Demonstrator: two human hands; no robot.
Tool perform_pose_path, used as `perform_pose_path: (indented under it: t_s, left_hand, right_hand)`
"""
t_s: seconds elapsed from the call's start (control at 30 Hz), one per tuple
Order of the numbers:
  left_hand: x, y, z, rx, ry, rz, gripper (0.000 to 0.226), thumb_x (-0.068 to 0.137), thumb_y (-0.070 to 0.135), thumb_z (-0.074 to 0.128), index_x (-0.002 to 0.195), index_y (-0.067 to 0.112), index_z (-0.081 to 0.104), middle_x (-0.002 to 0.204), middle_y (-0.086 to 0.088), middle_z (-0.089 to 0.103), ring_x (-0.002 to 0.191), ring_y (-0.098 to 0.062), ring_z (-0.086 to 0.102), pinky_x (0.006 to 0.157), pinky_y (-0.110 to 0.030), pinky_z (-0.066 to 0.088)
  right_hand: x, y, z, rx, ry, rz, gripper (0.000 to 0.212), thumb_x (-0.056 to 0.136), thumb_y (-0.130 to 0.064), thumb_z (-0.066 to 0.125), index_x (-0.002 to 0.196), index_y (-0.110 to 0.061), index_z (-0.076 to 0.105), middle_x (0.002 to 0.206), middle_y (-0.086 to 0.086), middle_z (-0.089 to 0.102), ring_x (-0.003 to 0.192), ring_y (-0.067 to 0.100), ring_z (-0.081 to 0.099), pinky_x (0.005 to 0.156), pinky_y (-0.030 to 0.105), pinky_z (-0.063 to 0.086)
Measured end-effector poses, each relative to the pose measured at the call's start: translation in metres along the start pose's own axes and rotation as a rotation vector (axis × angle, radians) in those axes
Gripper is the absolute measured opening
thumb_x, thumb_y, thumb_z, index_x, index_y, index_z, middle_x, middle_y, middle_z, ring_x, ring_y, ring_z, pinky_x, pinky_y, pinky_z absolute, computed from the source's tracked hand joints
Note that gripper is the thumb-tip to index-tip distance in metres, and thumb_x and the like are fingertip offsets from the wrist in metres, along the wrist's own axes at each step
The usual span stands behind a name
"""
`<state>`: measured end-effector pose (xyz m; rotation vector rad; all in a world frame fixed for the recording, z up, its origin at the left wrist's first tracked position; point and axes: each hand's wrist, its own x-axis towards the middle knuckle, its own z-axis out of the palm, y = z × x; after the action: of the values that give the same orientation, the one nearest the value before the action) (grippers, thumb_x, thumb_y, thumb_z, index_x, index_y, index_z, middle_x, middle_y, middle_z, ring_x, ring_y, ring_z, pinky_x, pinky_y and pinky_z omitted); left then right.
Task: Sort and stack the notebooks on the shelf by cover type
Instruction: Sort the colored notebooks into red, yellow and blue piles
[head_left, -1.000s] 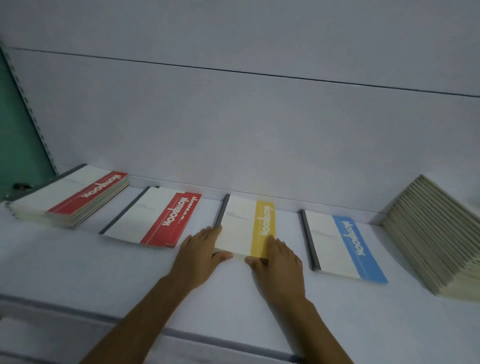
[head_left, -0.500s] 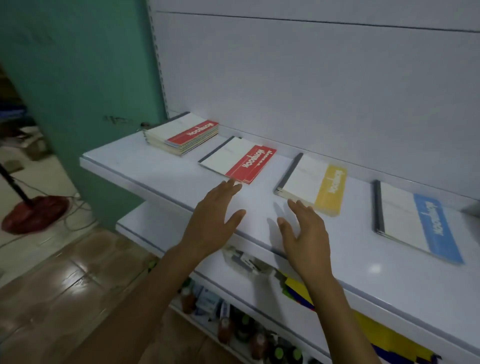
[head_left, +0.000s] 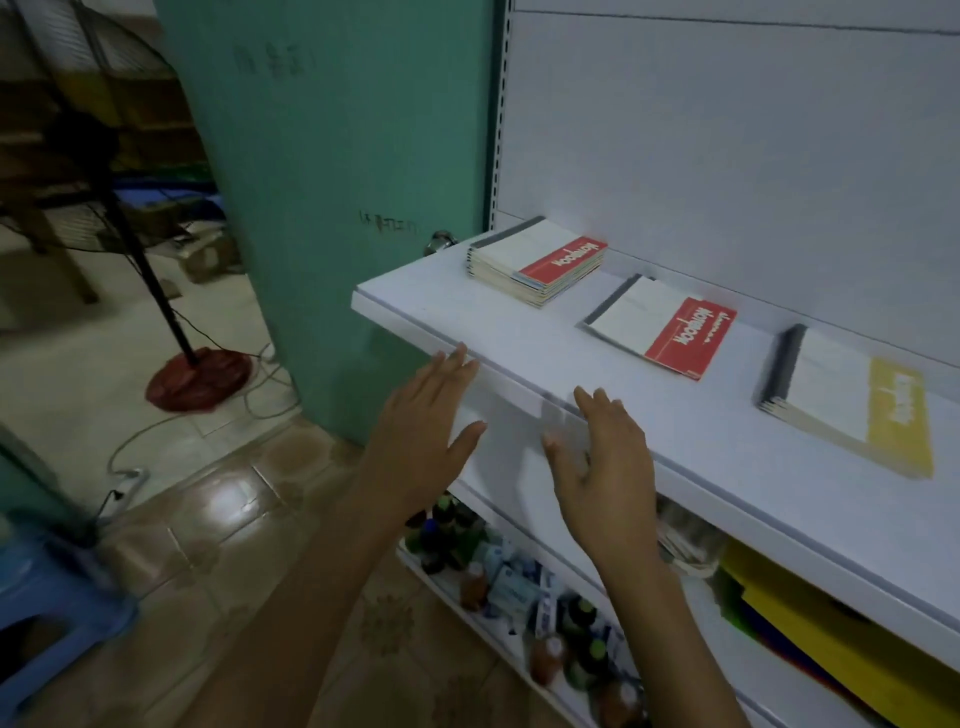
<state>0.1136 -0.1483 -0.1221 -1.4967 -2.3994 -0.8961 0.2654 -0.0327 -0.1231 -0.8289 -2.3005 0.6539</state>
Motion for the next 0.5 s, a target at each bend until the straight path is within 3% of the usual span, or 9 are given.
perform_pose_path:
  t_s: [0.1, 0.27, 0.5]
  left_hand:
    - [-0.002, -0.042, -0.02, 0.018, 0.012, 0.003, 0.06, 0.093, 0.037, 0.046, 0.146, 0.013, 0.031, 0.155, -0.003, 0.024, 0.144, -0.022, 0.021, 0.113, -0.049, 0.027]
    - [0.003, -0.102, -0.04, 0.04, -0.008, 0.054, 0.062, 0.096, 0.032, 0.051, 0.148, 0.014, 0.024, 0.157, -0.002, 0.02, 0.145, -0.017, 0.013, 0.114, -0.041, 0.018]
    - [0.036, -0.144, -0.035, -0.005, -0.087, 0.1, 0.071, 0.095, 0.038, 0.05, 0.151, 0.019, 0.01, 0.158, 0.006, 0.011, 0.143, -0.006, 0.004, 0.114, -0.033, 0.013]
  right_hand:
    - [0.006, -0.033, 0.035, -0.011, -0.014, -0.008, 0.055, 0.095, -0.035, 0.054, 0.144, -0.017, 0.038, 0.154, 0.007, 0.029, 0.144, 0.023, 0.021, 0.117, 0.033, 0.011]
    - [0.017, -0.076, 0.082, -0.011, 0.006, 0.02, 0.056, 0.094, -0.034, 0.055, 0.144, -0.013, 0.039, 0.154, 0.01, 0.03, 0.144, 0.023, 0.021, 0.118, 0.037, 0.016]
    - [0.044, -0.085, 0.097, -0.094, 0.067, 0.132, 0.057, 0.094, -0.033, 0.057, 0.144, -0.016, 0.037, 0.153, 0.011, 0.032, 0.143, 0.025, 0.023, 0.117, 0.04, 0.019]
